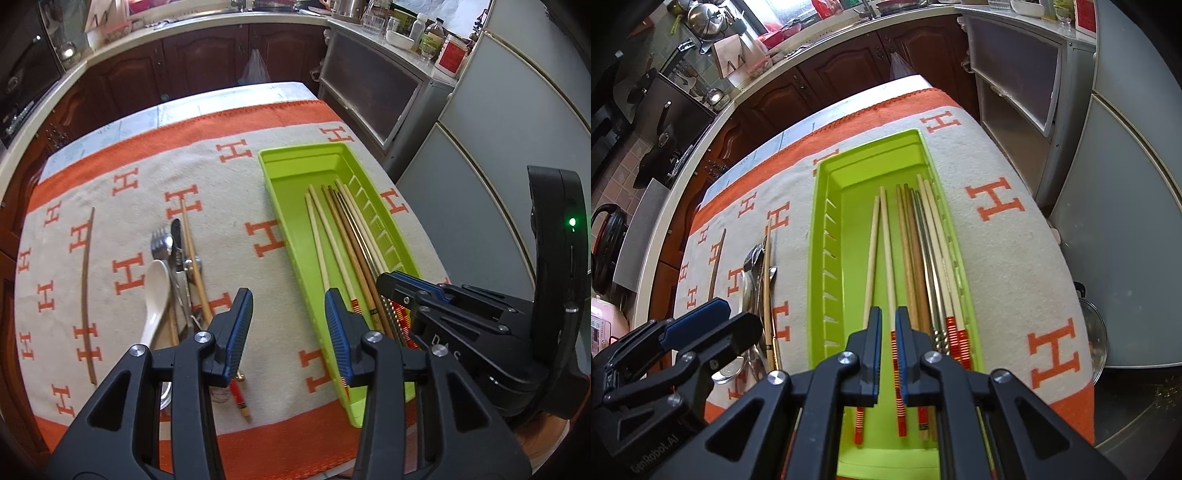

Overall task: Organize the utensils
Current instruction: 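Move both tools back to the cutlery while the right tool grasps a wooden chopstick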

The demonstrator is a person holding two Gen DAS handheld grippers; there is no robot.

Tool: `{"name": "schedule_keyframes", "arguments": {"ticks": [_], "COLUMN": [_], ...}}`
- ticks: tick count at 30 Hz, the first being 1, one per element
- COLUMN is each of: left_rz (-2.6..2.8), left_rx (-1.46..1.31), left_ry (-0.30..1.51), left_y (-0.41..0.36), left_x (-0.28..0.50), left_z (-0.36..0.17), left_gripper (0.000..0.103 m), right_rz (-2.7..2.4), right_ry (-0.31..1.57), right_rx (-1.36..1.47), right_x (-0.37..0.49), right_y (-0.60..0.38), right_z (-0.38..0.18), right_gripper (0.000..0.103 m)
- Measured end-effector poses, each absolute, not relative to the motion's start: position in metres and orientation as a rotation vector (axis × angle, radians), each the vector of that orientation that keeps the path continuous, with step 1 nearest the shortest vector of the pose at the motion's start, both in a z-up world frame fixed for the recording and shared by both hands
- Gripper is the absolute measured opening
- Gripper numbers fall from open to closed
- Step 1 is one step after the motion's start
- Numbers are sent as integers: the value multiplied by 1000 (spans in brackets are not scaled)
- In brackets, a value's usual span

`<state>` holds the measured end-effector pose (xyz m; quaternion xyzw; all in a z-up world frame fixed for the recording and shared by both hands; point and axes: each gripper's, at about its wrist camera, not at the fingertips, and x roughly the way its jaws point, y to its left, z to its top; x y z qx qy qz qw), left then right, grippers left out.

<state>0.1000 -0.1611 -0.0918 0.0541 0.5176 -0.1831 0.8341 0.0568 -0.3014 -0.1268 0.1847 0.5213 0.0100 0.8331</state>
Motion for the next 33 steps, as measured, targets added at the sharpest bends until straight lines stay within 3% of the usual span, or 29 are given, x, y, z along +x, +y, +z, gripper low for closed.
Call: {"name": "schedule_keyframes", "arguments": {"ticks": [17,33], "left_rz": [-334,-213], "left_rx": [109,64], "left_ry": [1000,901], "left_y": [-115,0], "left_x": [84,76], "left_z": [-59,-19], "left_gripper": [38,39], "right_rz": [85,158], "right_ry": [1082,1032], "right_rx": [318,246], "right_x": [56,65], "right_y": [-250,-178], "right_z": [-102,-52], "right_gripper": [7,7]}}
